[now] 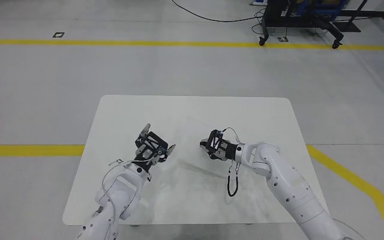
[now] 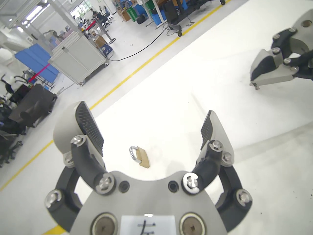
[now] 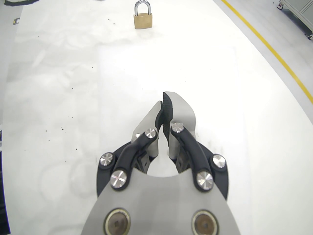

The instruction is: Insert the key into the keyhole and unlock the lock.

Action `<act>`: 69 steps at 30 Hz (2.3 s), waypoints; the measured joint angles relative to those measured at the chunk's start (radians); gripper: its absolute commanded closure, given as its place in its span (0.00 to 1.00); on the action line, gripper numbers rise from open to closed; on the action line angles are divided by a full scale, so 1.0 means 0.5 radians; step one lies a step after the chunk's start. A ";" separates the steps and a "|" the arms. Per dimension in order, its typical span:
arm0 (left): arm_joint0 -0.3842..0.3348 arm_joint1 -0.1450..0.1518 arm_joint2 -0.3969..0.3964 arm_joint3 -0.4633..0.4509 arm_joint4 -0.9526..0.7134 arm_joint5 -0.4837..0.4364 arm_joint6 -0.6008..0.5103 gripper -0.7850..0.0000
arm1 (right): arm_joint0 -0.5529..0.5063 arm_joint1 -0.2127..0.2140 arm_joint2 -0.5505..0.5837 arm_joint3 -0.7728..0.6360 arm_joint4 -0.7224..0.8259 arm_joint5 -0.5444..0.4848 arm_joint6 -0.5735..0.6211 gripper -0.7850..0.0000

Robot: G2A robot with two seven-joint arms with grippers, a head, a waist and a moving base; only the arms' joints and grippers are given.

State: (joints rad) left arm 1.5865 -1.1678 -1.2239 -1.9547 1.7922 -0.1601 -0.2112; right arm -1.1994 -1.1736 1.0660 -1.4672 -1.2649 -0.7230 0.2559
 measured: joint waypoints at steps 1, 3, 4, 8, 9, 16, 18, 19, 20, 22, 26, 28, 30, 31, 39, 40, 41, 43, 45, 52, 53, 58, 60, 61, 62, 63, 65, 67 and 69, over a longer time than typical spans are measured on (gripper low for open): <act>-0.012 -0.003 0.030 0.008 0.033 0.000 0.013 0.00 | 0.000 0.000 0.000 0.000 0.000 0.000 0.000 1.00; -0.033 -0.009 0.087 0.039 0.106 0.016 0.050 0.00 | 0.000 0.000 0.000 0.000 0.000 0.000 0.000 1.00; -0.040 -0.012 0.108 0.056 0.124 0.033 0.056 0.00 | 0.000 0.000 0.000 0.000 0.000 0.000 0.000 1.00; -0.079 -0.026 0.185 0.133 0.174 0.070 0.049 0.00 | 0.000 0.000 0.000 0.000 0.000 0.000 0.000 1.00; -0.091 -0.028 0.205 0.166 0.224 0.074 0.042 0.00 | 0.000 0.000 0.000 0.000 0.000 0.000 0.000 1.00; -0.142 -0.045 0.290 0.324 0.467 0.120 -0.128 0.00 | 0.000 0.000 0.000 0.000 0.000 0.000 0.000 1.00; -0.151 -0.050 0.301 0.340 0.479 0.129 -0.143 0.00 | 0.000 0.000 0.000 0.000 0.000 0.000 0.000 1.00; -0.153 -0.052 0.305 0.345 0.484 0.133 -0.143 0.00 | 0.000 0.000 0.000 0.000 0.000 0.000 0.000 1.00; -0.154 -0.053 0.306 0.348 0.485 0.137 -0.144 0.00 | 0.000 0.000 0.000 0.000 0.000 0.000 0.000 1.00; -0.156 -0.057 0.302 0.350 0.472 0.147 -0.153 0.00 | 0.000 0.000 0.000 0.000 0.000 0.000 0.000 1.00; -0.155 -0.063 0.255 0.308 0.425 0.234 -0.139 0.00 | 0.000 0.000 0.000 0.000 0.000 0.000 0.000 1.00; -0.138 -0.062 0.190 0.243 0.368 0.306 -0.101 0.00 | 0.000 0.000 0.000 0.000 0.000 0.000 0.000 1.00; -0.099 -0.056 0.088 0.148 0.283 0.375 -0.060 0.00 | 0.000 0.000 0.000 0.000 0.000 0.000 0.000 1.00; -0.077 -0.054 0.042 0.102 0.237 0.386 -0.048 0.00 | 0.000 0.000 0.000 0.000 0.000 0.000 0.000 1.00; -0.059 -0.051 0.006 0.066 0.198 0.382 -0.041 0.00 | 0.000 0.000 0.000 0.000 0.000 0.000 0.000 1.00; -0.059 -0.051 0.006 0.066 0.198 0.383 -0.041 0.00 | -0.001 0.000 -0.001 0.000 0.000 0.001 0.000 1.00; -0.059 -0.051 0.006 0.066 0.197 0.383 -0.041 0.00 | -0.004 -0.001 -0.006 -0.001 0.001 0.011 -0.001 1.00; -0.059 -0.051 0.006 0.066 0.197 0.383 -0.041 0.00 | -0.004 -0.013 -0.052 -0.011 0.023 0.047 0.014 1.00; -0.058 -0.051 0.006 0.066 0.197 0.383 -0.041 0.00 | 0.025 -0.035 -0.112 -0.006 0.140 0.070 0.040 1.00; -0.058 -0.051 0.006 0.066 0.197 0.383 -0.041 0.00 | 0.177 -0.118 -0.183 0.132 1.061 0.270 0.258 1.00; -0.058 -0.051 0.006 0.066 0.197 0.383 -0.041 0.00 | 0.192 -0.122 -0.185 0.144 1.144 0.282 0.291 1.00; -0.058 -0.051 0.006 0.066 0.197 0.383 -0.041 0.00 | 0.213 -0.124 -0.185 0.151 1.239 0.308 0.342 1.00; -0.058 -0.051 0.006 0.066 0.197 0.383 -0.041 0.00 | 0.212 -0.124 -0.185 0.151 1.237 0.307 0.341 0.98; -0.058 -0.051 0.006 0.066 0.197 0.383 -0.041 0.00 | 0.212 -0.124 -0.185 0.151 1.237 0.307 0.341 0.90; -0.058 -0.051 0.006 0.066 0.197 0.383 -0.041 0.00 | 0.212 -0.124 -0.185 0.151 1.237 0.307 0.341 1.00; -0.059 -0.051 0.006 0.063 0.195 0.382 -0.037 0.00 | 0.212 -0.124 -0.185 0.151 1.237 0.307 0.341 1.00; -0.055 -0.054 0.003 0.044 0.160 0.381 0.002 0.00 | 0.210 -0.125 -0.185 0.151 1.239 0.307 0.338 1.00; -0.037 -0.062 -0.029 0.026 0.004 0.418 0.060 0.00 | 0.195 -0.133 -0.172 0.170 1.331 0.278 0.280 1.00; -0.022 -0.070 -0.091 0.016 -0.268 0.409 0.078 0.00 | 0.227 -0.146 -0.159 0.270 1.602 0.191 0.260 1.00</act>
State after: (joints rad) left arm 1.5757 -1.2031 -1.2692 -1.9467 1.6582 0.0443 -0.1724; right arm -1.0857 -1.2467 0.9866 -1.3322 -0.4642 -0.6273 0.3857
